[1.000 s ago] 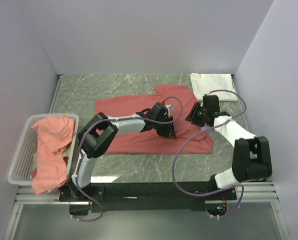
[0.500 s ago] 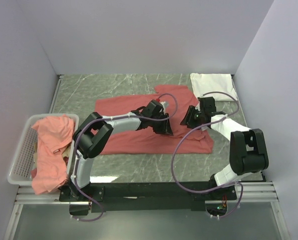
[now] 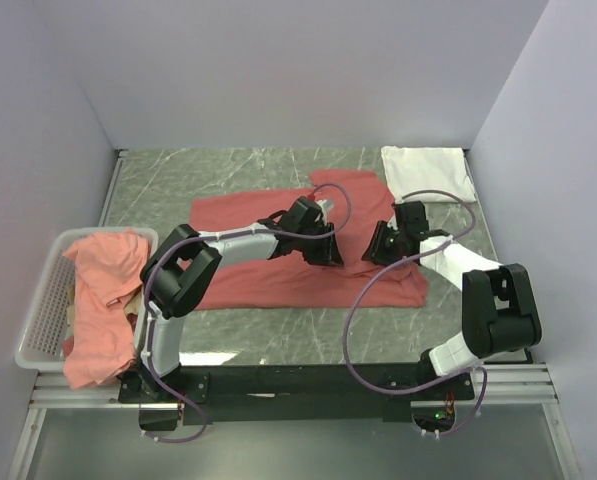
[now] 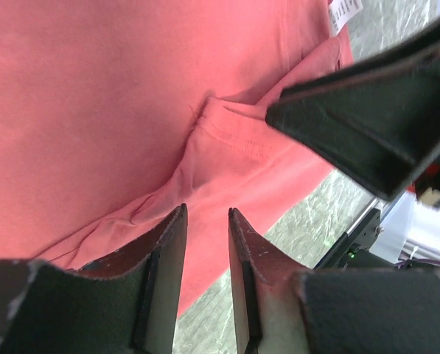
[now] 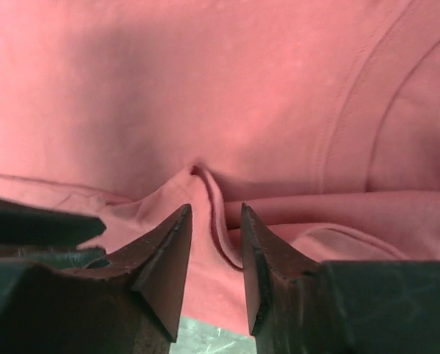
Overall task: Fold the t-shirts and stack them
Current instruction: Fold the tshirt
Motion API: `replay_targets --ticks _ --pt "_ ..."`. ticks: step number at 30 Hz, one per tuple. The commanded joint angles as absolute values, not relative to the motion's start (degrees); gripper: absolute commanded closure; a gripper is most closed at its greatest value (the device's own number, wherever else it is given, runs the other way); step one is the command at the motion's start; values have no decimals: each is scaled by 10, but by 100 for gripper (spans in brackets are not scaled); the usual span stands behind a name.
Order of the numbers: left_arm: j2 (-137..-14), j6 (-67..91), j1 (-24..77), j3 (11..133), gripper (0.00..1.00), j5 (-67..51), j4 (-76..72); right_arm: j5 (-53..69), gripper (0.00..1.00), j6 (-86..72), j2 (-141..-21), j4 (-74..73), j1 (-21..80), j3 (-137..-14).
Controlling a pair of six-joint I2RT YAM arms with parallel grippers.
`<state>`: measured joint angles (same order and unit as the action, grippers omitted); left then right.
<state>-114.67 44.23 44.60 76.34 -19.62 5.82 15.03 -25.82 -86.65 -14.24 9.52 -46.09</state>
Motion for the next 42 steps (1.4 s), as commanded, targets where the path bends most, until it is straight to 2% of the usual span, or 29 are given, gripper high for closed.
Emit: replay_targets --ticks 1,8,11,12,17,25,30,42 --pt "-1111 443 440 762 66 -196 46 142 62 -257 -830 -146 116 -454" --pt "-1111 443 437 771 66 -198 52 134 68 -260 -811 -143 135 -425" --pt "-1113 442 437 774 66 -200 52 131 75 -263 -801 -141 143 -410" --pt "-1113 441 437 777 66 -200 54 130 81 -265 -799 -140 144 -402" --pt "-1119 421 437 800 65 -205 54 125 88 -273 -780 -131 154 -379" --pt "-1154 381 442 853 63 -212 74 120 91 -292 -772 -101 156 -378" --pt "-1156 417 432 846 62 -187 67 118 91 -286 -807 -88 156 -440" --pt "-1086 492 389 752 62 -85 70 95 89 -229 -916 -34 158 -540"
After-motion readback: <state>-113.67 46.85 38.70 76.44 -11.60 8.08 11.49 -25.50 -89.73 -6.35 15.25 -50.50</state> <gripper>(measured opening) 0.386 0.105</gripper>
